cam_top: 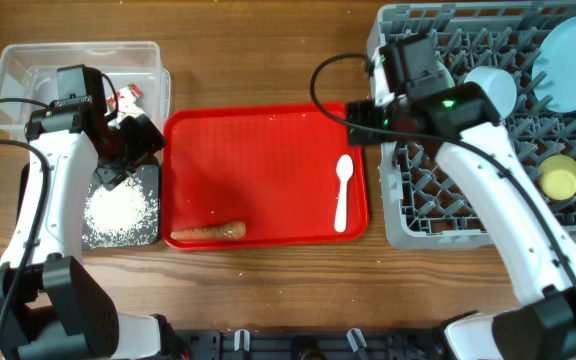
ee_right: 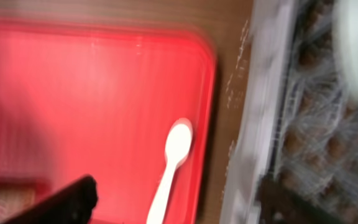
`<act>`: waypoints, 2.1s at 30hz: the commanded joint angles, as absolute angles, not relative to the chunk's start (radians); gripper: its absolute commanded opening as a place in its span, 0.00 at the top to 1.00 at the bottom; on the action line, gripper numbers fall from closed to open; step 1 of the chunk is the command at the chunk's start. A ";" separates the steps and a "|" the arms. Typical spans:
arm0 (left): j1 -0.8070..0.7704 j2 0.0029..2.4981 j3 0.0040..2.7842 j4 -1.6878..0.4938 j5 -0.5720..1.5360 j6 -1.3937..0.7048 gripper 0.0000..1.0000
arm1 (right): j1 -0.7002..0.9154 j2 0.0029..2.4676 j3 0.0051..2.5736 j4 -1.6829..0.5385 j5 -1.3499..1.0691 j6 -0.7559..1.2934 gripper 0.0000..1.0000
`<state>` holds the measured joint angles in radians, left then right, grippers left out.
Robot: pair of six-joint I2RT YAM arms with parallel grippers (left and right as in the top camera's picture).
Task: Sort waste into correct bins and load items into the dishwasher rack
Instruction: 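Reach the right gripper to the white spoon and grasp it, then carry the white spoon right and stand it in the rack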
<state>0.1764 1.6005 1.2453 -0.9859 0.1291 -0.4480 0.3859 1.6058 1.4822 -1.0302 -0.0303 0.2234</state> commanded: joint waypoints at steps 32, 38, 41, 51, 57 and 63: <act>0.173 1.586 1.250 -0.999 0.134 -0.450 0.12 | 0.519 2.108 1.366 -0.953 0.023 0.680 0.54; 0.173 1.586 1.250 -0.999 0.134 -0.450 0.12 | 0.519 2.107 1.367 -0.943 0.030 0.669 0.73; 0.173 1.586 1.250 -0.999 0.134 -0.450 0.12 | 0.519 2.107 1.367 -0.936 0.030 0.650 0.78; 0.173 1.586 1.250 -0.999 0.134 -0.450 0.12 | 0.514 1.976 1.375 -0.933 0.072 0.602 0.87; 0.173 1.586 1.250 -0.999 0.134 -0.450 0.12 | 0.447 1.724 1.375 -0.953 0.078 0.462 0.87; 0.173 1.586 1.250 -0.999 0.134 -0.450 0.12 | 0.302 1.545 1.374 -1.008 0.078 0.281 0.87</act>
